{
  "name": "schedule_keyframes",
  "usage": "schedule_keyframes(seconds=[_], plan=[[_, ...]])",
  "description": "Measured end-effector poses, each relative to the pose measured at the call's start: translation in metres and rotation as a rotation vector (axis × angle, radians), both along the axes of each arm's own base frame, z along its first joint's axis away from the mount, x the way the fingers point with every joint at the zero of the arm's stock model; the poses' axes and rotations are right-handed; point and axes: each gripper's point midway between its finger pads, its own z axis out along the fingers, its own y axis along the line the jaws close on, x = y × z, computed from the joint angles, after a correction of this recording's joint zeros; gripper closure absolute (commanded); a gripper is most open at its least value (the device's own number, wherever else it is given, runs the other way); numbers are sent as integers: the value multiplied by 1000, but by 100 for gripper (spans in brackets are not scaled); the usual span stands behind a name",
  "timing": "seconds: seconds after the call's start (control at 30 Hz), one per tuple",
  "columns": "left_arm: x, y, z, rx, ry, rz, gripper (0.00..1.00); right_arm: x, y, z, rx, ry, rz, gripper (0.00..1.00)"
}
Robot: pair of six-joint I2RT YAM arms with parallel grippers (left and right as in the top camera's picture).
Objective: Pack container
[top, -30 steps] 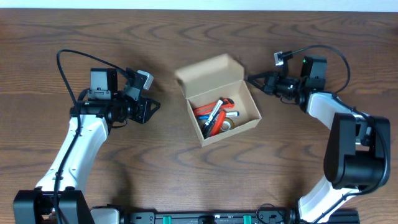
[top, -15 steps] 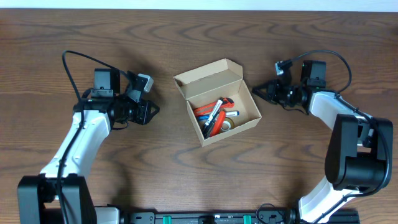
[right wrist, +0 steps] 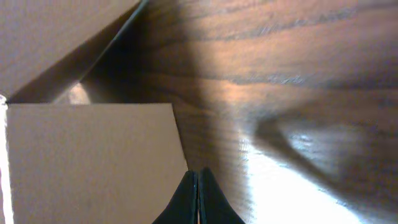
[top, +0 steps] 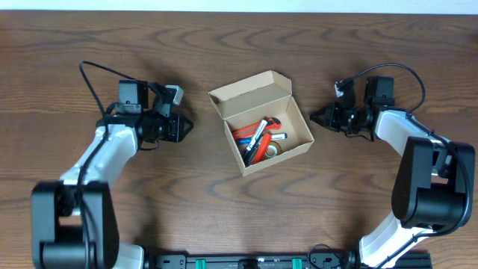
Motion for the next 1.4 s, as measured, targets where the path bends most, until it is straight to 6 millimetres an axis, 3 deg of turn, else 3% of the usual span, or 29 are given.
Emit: schedule_keyframes(seconds=[0.1, 0.2, 0.47, 0.57, 0.83, 1.07, 1.4], plan=[[3, -7, -13, -33, 44, 25, 74, 0, 0, 0, -2, 0, -1, 99], [12, -21, -15, -85, 40, 47, 83, 0, -1, 0, -3, -1, -2, 99], [63, -62, 29, -354, -89, 141, 88, 10, -2, 4, -5, -43, -9, 99], [71, -68, 32, -434, -58, 195, 89, 14, -3, 7, -5, -61, -15, 99], [67, -70, 21, -493, 66, 265, 90, 17, -3, 8, -4, -63, -24, 99], [44, -70, 3, -474, 220, 289, 90, 18, -9, 8, -5, -62, -40, 99], [45, -72, 1, -474, 226, 301, 89, 20, -29, 8, -6, -61, -90, 99]])
